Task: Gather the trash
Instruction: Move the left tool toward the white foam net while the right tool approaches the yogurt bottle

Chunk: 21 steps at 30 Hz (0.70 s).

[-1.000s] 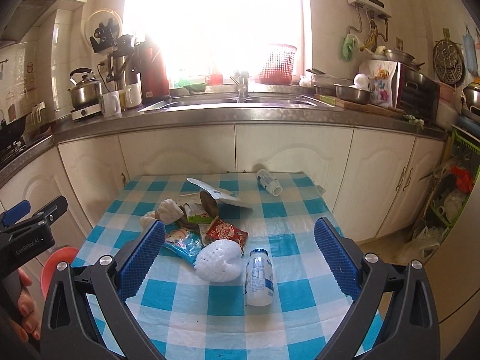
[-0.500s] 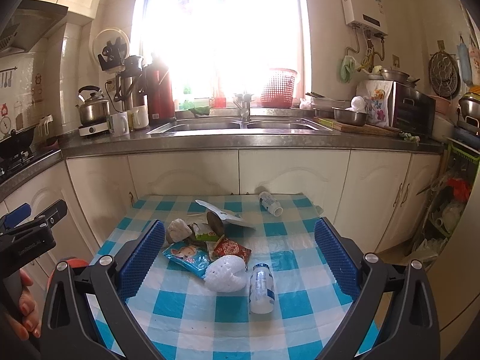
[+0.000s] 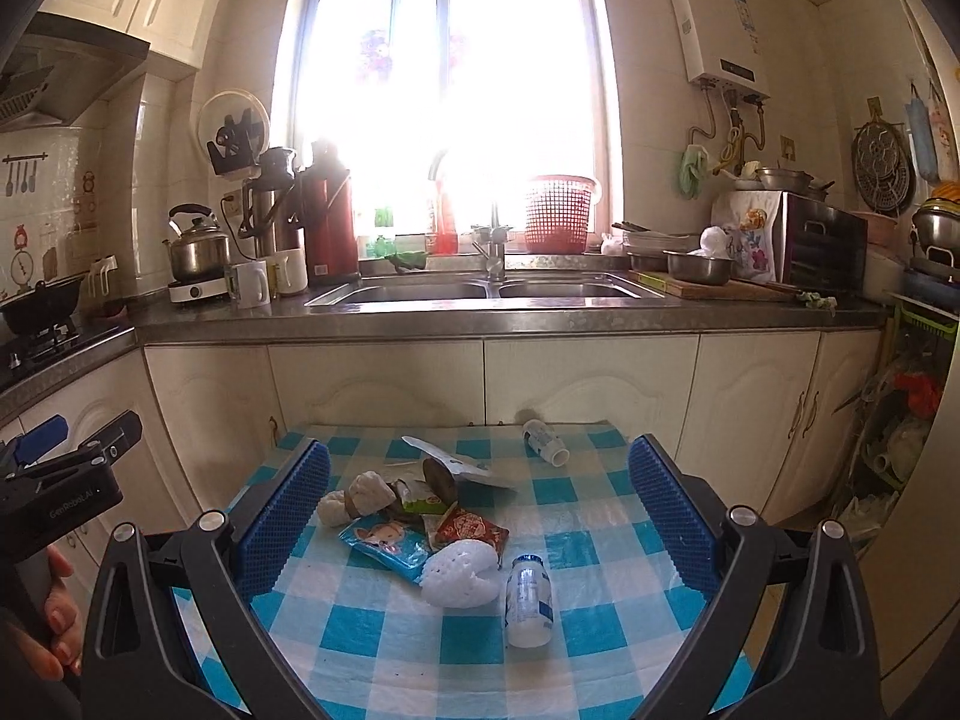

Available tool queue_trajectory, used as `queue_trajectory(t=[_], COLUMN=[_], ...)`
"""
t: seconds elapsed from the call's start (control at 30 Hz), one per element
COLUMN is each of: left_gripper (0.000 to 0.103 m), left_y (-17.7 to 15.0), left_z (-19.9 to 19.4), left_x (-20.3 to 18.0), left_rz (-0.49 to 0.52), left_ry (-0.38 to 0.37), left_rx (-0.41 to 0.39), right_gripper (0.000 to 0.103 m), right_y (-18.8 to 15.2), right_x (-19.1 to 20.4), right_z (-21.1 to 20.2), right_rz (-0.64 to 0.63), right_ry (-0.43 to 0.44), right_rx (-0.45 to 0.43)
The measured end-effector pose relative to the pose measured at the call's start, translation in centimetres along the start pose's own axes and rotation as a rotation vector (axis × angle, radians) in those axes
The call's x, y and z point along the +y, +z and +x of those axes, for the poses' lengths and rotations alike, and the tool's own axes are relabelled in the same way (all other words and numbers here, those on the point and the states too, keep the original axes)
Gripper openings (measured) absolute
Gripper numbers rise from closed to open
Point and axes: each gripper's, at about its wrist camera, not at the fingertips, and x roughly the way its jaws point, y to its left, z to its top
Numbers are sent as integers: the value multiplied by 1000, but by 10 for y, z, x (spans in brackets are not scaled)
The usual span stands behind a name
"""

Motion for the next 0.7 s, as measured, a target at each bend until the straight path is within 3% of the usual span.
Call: queue_trajectory(t=[0.7], left_gripper=[99], left_y=[2], left_z=[-4], left_x=[-3], left_rz=[6], left_ry=[-2], left_rx=[-1], right_gripper=[98], right_y=[-2], right_x=[-9], right_z=[-8], right_rz=[12], right_ry=[2], right_rx=[-22])
